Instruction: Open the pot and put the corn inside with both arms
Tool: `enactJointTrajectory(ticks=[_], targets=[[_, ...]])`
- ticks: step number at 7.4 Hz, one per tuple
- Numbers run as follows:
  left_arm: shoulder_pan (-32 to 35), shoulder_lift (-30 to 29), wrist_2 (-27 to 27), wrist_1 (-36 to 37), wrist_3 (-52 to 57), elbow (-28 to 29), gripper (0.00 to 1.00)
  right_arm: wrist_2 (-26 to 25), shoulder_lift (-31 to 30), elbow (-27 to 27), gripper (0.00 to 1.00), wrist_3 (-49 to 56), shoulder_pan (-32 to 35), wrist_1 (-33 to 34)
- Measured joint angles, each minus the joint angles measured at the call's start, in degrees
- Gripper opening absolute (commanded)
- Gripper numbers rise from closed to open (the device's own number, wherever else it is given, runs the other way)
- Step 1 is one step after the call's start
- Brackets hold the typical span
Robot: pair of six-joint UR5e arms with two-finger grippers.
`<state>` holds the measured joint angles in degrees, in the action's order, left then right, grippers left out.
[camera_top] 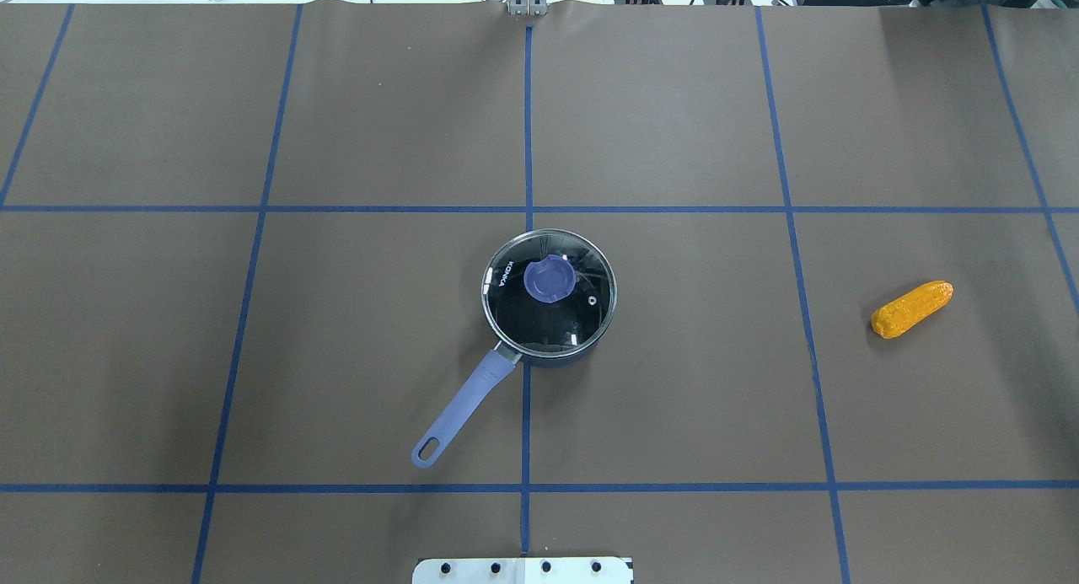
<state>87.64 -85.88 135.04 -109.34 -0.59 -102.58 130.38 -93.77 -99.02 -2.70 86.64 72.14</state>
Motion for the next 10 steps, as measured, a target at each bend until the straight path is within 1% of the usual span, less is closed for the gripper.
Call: enactJointTrajectory(ticks=[2,3,5,6,7,8,9,10], targets=[[-0.6,-1.6,1.4,-3.6,-3.6,-0.6,0.98,0.6,1.7,-0.4,1.00,-2.0,-1.8,-1.9],[-2.2,-3.7,1.8,-4.5,-8.0,-1.4,0.99,1.0,2.2,-0.7,1.00,-4.6,-3.2,-2.2],[-7.3,-5.4,1.3,-4.9,-20.0,-4.9,1.00,1.3,2.5,-1.0,1.00,-12.2,-6.0,-5.1],[-10.7,-5.8,-0.3,-4.8,-26.4,-6.8,1.00,1.3,2.5,-1.0,1.00,-14.6,-6.7,-6.4],[-15.0,-7.0,-3.2,-4.2,-32.5,-8.3,1.00,1.2,2.5,-1.0,1.00,-15.6,-7.0,-6.9],[-20.0,-10.1,-5.9,-1.8,-38.3,-9.0,1.00,1.1,2.4,-1.0,1.00,-15.9,-7.1,-7.1],[-24.9,-14.4,-8.2,1.4,-44.1,-9.3,1.00,1.1,2.3,-0.9,1.00,-16.0,-7.2,-7.4],[-30.5,-18.5,-11.8,3.7,-49.9,-9.3,1.00,1.1,2.1,-0.9,1.00,-16.1,-7.3,-7.7]])
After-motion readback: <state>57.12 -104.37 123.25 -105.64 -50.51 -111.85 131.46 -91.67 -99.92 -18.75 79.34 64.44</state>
